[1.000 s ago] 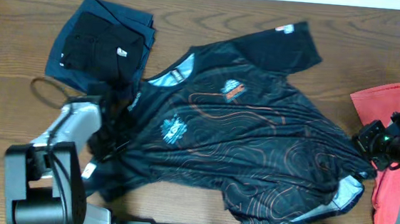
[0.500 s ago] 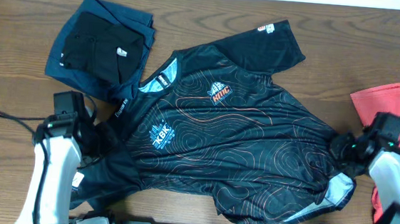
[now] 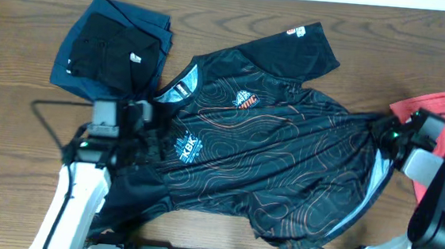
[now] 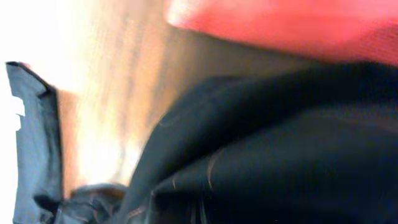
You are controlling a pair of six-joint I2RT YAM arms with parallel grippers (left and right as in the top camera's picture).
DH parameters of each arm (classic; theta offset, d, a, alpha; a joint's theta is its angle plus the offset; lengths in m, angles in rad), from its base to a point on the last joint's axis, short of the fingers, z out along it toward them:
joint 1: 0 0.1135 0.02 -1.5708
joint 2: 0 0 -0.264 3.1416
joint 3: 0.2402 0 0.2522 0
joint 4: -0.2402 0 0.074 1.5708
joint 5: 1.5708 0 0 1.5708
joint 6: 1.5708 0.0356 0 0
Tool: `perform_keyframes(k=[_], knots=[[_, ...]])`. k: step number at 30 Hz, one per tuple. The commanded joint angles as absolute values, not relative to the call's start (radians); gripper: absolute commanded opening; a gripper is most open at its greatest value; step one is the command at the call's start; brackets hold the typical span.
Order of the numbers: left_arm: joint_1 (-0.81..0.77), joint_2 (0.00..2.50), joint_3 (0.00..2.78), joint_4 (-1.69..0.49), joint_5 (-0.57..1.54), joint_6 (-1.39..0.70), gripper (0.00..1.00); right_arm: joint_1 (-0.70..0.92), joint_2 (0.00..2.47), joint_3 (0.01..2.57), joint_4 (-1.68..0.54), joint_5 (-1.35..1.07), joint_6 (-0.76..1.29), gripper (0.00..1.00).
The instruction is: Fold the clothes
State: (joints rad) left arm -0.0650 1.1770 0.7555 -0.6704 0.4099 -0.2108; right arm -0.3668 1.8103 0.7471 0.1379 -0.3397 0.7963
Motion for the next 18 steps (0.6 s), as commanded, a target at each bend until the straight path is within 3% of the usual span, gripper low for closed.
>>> perform_keyframes(k=[1,5,12,16,18], knots=[[-0.126,1.242,0.84,-0.664,0.426,-0.141,0.42,-0.322,1.875,0.817,0.108,-0.345,0.806,0.01],[-0.184,1.362,0.94,-0.664,0.408,-0.079,0.43,-0.318,1.843,0.965,-0.024,-0.432,0.696,0.01],[-0.253,1.643,1.185,-0.661,0.352,0.065,0.43,-0.323,1.658,1.175,-0.533,-0.38,0.408,0.09],[-0.276,1.823,1.338,-0.636,0.316,0.128,0.42,-0.319,1.517,1.223,-0.75,-0.363,0.368,0.09],[-0.276,1.905,1.401,-0.601,0.316,0.131,0.37,-0.313,1.447,1.225,-0.844,-0.364,0.369,0.07]])
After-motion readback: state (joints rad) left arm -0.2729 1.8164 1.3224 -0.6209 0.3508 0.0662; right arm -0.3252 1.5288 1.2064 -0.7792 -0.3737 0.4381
